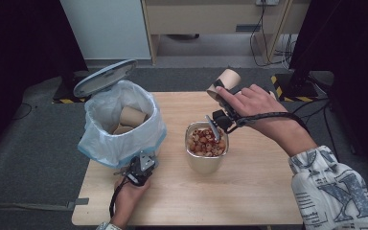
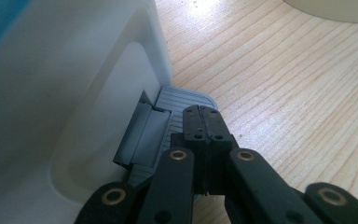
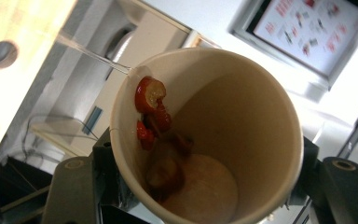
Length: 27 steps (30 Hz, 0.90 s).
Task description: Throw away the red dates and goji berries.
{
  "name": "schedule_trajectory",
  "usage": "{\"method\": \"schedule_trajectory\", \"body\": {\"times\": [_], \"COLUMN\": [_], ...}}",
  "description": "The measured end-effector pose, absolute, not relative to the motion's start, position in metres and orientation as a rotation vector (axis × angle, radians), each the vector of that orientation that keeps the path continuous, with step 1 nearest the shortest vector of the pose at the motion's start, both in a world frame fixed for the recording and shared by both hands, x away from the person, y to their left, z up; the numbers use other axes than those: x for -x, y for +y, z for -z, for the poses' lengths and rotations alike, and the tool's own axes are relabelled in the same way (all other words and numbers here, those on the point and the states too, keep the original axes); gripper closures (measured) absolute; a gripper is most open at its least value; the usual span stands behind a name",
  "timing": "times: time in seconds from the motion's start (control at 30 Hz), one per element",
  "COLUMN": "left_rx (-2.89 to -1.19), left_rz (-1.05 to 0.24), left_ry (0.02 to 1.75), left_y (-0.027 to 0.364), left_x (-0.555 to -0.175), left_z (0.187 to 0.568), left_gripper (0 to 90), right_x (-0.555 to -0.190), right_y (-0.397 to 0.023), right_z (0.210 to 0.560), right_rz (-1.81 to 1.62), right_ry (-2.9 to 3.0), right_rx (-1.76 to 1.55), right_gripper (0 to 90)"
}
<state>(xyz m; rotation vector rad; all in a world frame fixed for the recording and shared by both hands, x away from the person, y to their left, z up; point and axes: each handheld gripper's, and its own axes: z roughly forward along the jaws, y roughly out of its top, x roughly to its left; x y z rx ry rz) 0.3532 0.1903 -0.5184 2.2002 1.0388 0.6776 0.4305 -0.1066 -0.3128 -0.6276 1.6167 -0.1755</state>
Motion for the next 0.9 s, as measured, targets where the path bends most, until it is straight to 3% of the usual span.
{"method": "schedule_trajectory", "body": {"times": [0.57, 0.73, 0.9], "left_rx": [-2.2, -2.2, -2.2], "left_rz": [-0.677, -0.674, -0.674], "left_ry": [1.039, 1.041, 1.04], "left_y": [0.19, 0.191, 0.191], "left_x": [-0.353, -0.353, -0.353], "left_z": [0.518, 0.518, 0.518], "left_gripper": [89.4, 89.4, 89.4], "right_x": [-0.429, -0.425, -0.426], "right_y": [-0.11, -0.104, -0.104], "right_z": [0.307, 0.338, 0.323], "right_rz": [0.17, 0.285, 0.258], "right_ry": [1.611, 1.614, 1.589], "right_rx": [0.618, 0.775, 0.723], "right_gripper": [35.4, 35.7, 35.8]}}
